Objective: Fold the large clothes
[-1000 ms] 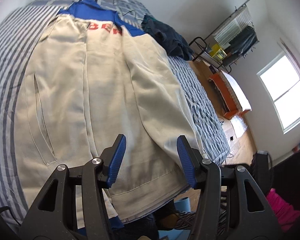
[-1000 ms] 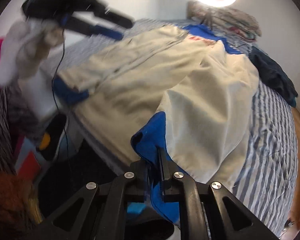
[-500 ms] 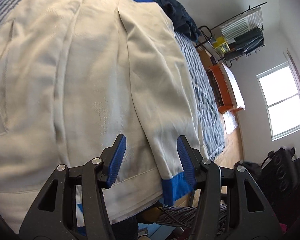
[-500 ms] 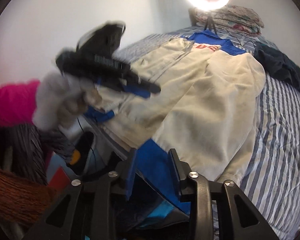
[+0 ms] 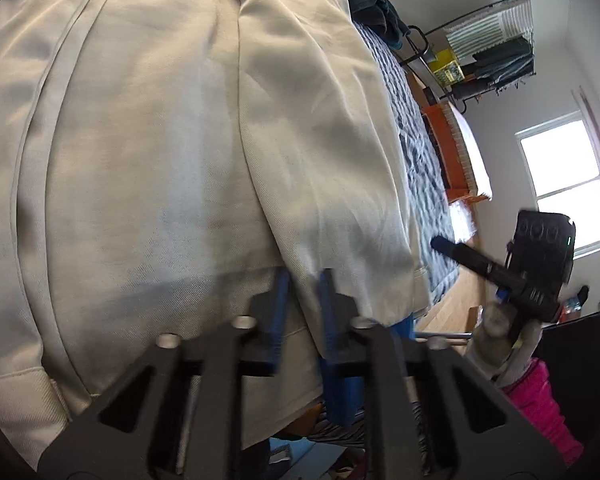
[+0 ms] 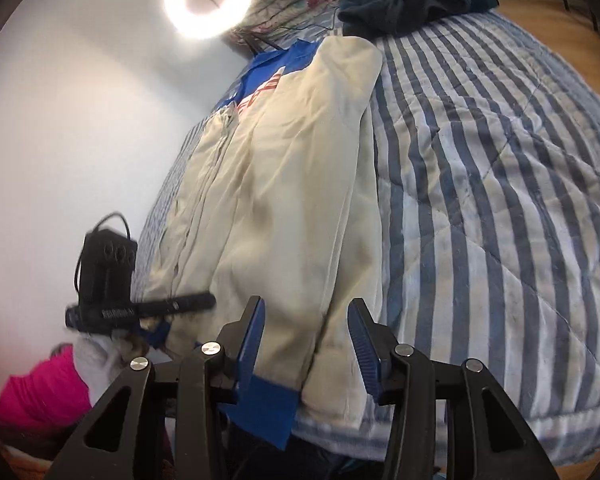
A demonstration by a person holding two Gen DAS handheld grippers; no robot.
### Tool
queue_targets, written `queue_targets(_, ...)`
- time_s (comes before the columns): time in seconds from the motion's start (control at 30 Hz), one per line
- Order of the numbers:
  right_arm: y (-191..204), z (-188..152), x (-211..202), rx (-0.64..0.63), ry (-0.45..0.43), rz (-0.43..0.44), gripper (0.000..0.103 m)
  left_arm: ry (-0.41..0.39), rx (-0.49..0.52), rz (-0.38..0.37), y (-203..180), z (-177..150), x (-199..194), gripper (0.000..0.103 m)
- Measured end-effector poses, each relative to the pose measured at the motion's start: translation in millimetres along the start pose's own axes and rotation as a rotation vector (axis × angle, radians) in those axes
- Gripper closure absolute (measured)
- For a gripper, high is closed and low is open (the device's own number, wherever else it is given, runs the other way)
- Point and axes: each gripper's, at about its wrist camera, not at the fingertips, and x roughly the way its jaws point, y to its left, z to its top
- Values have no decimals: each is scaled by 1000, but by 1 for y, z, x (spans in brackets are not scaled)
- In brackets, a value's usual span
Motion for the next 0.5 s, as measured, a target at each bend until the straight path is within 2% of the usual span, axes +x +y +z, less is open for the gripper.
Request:
queue_targets(0.2, -26, 52, 5, 138, -107, 52, 57, -28, 36, 18, -7, -6, -3, 100)
queue_targets(0.4, -45, 106, 25, 180, -161, 20, 57, -27, 7, -5, -5, -7, -7, 99)
queue_targets(0.43, -46, 113, 30, 177, -160, 16, 57, -18, -11, -11, -5, -6, -6, 96)
queue_targets(0.47, -48, 120, 35, 178, -160, 9, 57, -9, -20, -16, -4, -6, -4, 86)
queue_targets(0.5, -49, 126, 41, 180, -158, 6, 57, -6, -24, -25, -3, -5, -4, 82)
